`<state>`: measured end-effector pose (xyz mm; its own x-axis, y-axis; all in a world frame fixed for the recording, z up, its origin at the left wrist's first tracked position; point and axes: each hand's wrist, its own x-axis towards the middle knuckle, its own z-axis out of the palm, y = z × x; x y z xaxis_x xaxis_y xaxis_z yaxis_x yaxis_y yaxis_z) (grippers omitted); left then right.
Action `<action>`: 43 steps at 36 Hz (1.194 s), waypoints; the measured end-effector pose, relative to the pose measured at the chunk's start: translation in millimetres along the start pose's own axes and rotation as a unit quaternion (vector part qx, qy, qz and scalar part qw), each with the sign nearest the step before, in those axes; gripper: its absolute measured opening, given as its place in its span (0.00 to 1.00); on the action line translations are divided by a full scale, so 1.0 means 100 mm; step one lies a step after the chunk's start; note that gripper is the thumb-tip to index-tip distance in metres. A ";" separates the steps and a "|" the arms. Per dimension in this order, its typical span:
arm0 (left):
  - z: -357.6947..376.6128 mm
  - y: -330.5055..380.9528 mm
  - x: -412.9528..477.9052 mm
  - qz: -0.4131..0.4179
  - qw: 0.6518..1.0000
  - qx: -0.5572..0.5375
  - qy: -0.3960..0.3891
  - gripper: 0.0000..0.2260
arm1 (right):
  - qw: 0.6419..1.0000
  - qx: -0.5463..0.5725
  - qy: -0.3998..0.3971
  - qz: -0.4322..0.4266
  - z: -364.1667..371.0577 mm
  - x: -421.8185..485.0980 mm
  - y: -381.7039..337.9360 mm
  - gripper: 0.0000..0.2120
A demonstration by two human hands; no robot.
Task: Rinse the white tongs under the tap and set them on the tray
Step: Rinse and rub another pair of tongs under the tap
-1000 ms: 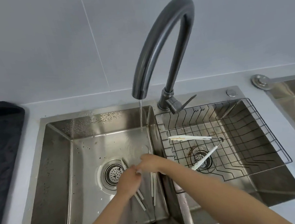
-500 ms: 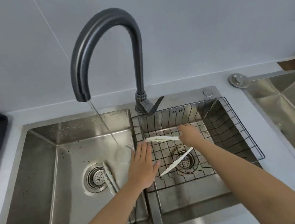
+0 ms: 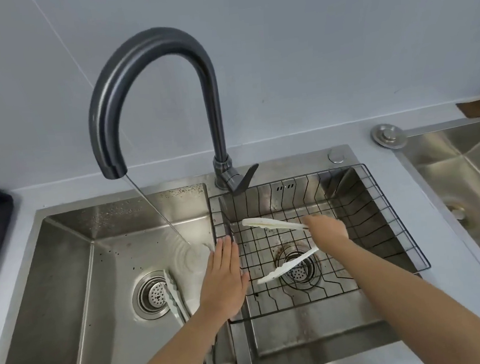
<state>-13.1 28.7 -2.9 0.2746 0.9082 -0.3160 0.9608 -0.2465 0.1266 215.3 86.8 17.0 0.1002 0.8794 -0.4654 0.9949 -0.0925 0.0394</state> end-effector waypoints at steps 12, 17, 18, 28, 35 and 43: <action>-0.12 0.00 -0.07 0.015 0.992 -0.108 -0.058 0.31 | 0.998 0.050 0.010 -0.028 -0.59 -0.47 -0.27 0.11; -0.19 -0.08 -0.39 -0.041 0.951 -0.299 -0.072 0.38 | 0.994 0.069 -0.038 -0.075 -0.62 -0.48 -0.78 0.12; -0.21 -0.12 -0.44 -0.061 0.931 -0.350 -0.081 0.39 | 0.992 0.075 -0.055 -0.085 -0.62 -0.49 -0.89 0.12; -0.65 -0.69 -0.44 -0.163 0.645 -0.745 -0.049 0.05 | 0.964 0.208 -0.159 -0.044 -0.49 -0.52 -1.78 0.15; -0.64 -0.79 -0.15 -0.230 0.586 -0.777 -0.016 0.02 | 0.893 0.378 -0.244 0.014 -0.39 -0.56 -1.97 0.11; -0.61 -0.91 -0.01 -0.242 0.599 -0.763 -0.021 0.04 | 0.939 0.306 -0.121 -0.097 -0.47 -0.53 -1.97 0.10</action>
<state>-102.7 71.0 43.2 0.0086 0.7309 -0.6824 -0.2144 0.6679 0.7127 14.8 80.8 75.7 -0.1617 0.7831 -0.6005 0.7951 -0.2571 -0.5493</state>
